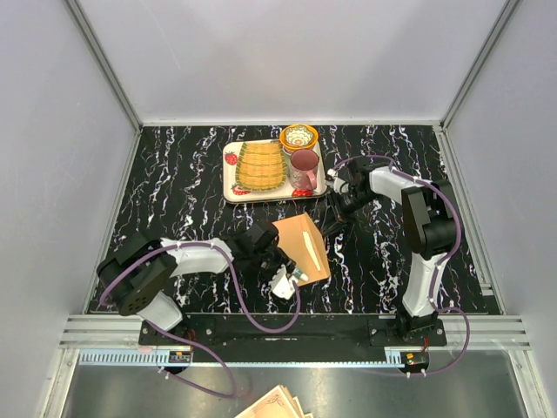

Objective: Place the letter into the envelope and seal it

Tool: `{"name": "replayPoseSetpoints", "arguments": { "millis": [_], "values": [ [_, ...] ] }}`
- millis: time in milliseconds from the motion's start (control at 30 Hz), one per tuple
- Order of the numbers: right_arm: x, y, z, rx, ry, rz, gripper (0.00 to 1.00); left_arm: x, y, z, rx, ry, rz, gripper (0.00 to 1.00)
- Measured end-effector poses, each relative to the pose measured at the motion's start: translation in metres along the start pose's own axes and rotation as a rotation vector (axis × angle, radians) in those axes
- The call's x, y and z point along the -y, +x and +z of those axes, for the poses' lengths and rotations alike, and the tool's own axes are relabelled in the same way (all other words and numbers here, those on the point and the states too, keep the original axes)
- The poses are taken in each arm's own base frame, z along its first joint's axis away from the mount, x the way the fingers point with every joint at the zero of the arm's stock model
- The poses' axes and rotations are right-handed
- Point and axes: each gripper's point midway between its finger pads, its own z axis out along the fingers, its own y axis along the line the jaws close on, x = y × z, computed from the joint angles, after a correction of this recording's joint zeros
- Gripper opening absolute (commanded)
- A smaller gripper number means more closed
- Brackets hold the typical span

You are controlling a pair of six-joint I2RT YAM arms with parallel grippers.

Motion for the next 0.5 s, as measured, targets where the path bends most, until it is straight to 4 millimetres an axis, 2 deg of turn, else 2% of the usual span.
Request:
{"name": "replayPoseSetpoints", "arguments": {
  "millis": [333,500],
  "values": [
    [-0.027,0.012,0.02,-0.061,-0.046,0.0,0.22,-0.001,-0.001,0.002,0.012,0.0,0.015,0.0],
    [-0.02,0.016,0.038,-0.102,-0.041,0.014,0.22,-0.001,-0.002,0.002,0.014,0.0,0.018,0.0]
  ]
}}
